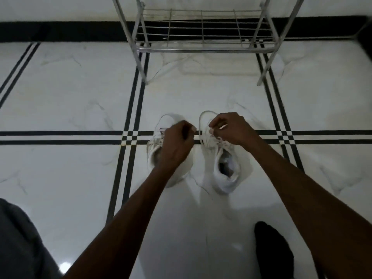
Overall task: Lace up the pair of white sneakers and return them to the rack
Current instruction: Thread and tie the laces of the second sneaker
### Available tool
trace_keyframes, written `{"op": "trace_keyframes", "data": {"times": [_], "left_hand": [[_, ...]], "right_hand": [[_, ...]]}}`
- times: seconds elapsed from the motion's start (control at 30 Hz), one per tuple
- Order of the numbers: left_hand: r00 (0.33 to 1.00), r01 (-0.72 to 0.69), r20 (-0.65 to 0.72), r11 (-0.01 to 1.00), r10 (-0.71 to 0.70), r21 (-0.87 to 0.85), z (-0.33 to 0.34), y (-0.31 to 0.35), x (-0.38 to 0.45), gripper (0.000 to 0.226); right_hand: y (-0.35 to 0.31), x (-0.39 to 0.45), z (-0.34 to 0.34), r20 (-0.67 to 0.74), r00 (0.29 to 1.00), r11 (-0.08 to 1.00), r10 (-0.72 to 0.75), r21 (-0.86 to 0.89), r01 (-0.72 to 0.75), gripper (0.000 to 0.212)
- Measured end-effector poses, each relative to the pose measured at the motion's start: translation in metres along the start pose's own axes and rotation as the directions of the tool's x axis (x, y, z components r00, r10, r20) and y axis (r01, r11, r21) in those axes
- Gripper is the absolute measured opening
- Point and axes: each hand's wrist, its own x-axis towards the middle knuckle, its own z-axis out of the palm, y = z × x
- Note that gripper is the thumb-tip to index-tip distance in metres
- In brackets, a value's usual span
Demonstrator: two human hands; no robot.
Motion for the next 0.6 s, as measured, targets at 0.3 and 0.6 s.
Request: {"op": "trace_keyframes", "data": {"times": [0.3,0.6], "left_hand": [[0.951,0.114,0.288,0.993,-0.109,0.0,0.068,-0.011,-0.014,0.037],[0.888,0.454,0.112,0.889,-0.446,-0.055,0.084,-0.006,-0.027,0.069]], "right_hand": [[0.066,-0.026,-0.028,0.225,0.966,0.986,0.124,-0.138,-0.094,0.028],[0.068,-0.046,-0.019,0.243,0.883,0.796,0.402,0.384,-0.468,0.054]]}}
